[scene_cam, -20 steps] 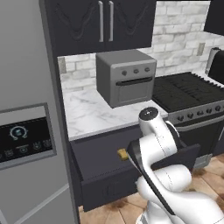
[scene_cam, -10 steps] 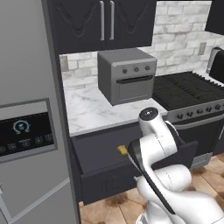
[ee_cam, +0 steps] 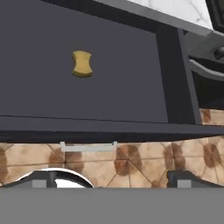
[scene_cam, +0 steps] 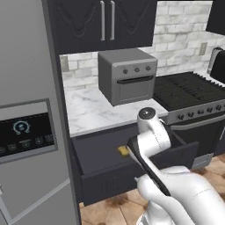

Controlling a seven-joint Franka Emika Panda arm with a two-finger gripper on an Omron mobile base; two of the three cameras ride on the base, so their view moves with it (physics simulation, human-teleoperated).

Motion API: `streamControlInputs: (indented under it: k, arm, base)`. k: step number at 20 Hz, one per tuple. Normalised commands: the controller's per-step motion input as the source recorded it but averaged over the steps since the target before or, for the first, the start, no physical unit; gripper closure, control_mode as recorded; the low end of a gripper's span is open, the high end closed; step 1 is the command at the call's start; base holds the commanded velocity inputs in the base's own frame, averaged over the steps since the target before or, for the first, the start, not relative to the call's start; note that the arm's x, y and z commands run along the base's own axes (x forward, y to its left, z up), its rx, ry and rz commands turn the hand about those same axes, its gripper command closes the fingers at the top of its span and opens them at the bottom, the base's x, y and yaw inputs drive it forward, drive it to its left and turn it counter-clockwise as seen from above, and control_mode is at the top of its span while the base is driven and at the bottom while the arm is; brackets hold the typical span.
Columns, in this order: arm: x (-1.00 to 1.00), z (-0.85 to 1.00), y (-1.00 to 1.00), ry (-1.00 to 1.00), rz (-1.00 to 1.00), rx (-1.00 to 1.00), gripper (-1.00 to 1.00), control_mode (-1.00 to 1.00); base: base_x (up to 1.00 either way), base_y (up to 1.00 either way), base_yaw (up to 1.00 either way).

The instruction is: Restock the sink supplies by placing the sponge and soap dispenser on the counter and next to the sink. Make sure the soap dispenser is upright.

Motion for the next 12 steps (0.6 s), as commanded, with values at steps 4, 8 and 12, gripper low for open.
streamControlInputs:
  k: [4, 8, 12]
  arm:
    - [0.54, -0.31, 0.38, 0.13, 0.0, 0.05, -1.0, -1.0]
    - [0.3, -0.41, 0.2, 0.14, 0.0, 0.08, -1.0, -1.0]
    - [0.07, -0.38, 0.01, 0.07, 0.0, 0.07, -1.0, -1.0]
  base:
    - [0.0, 0.0, 0.0]
    - [0.0, 0.0, 0.0]
    - [0.0, 0.0, 0.0]
